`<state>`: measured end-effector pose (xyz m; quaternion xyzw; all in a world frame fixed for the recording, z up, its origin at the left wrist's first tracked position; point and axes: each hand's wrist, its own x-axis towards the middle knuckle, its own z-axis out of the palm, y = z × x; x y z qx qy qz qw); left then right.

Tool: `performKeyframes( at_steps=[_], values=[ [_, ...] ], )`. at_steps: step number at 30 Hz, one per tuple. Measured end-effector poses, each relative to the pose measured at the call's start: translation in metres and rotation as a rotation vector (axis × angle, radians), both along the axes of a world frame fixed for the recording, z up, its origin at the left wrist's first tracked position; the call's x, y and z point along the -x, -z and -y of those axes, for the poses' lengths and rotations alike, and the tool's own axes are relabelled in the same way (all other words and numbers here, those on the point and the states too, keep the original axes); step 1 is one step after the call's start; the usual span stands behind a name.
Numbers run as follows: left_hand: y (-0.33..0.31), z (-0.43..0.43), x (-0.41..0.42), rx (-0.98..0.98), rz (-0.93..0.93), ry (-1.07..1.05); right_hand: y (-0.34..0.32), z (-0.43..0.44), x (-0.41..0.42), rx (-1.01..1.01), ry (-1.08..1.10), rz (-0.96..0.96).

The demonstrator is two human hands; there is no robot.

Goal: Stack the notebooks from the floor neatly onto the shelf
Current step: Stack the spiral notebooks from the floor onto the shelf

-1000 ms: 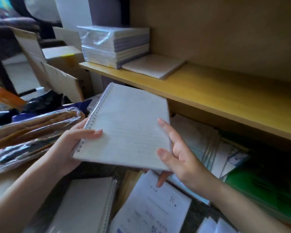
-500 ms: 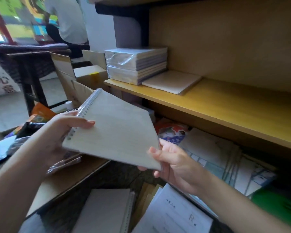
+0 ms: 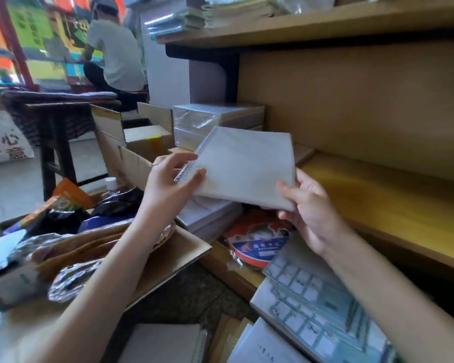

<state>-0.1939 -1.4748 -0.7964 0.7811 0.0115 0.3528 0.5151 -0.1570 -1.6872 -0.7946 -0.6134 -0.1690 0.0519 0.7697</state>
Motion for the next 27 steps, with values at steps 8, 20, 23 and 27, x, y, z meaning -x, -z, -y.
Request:
performKeyframes(
  at_steps=[8,20,23,27],
  values=[
    [0.015,0.039,-0.030,-0.503,-0.010,0.149,-0.012,0.005,-0.039,-0.025,0.153,-0.136],
    [0.039,0.074,-0.075,-0.650,-0.086,0.153,-0.012,0.024,-0.049,0.717,0.052,-0.027],
    [0.039,0.078,-0.090,-0.594,-0.095,0.127,-0.001,0.025,-0.056,1.156,0.317,0.268],
    [0.036,0.079,-0.113,-0.646,-0.177,0.038,0.003,0.019,-0.074,1.293,0.436,0.484]
  ],
)
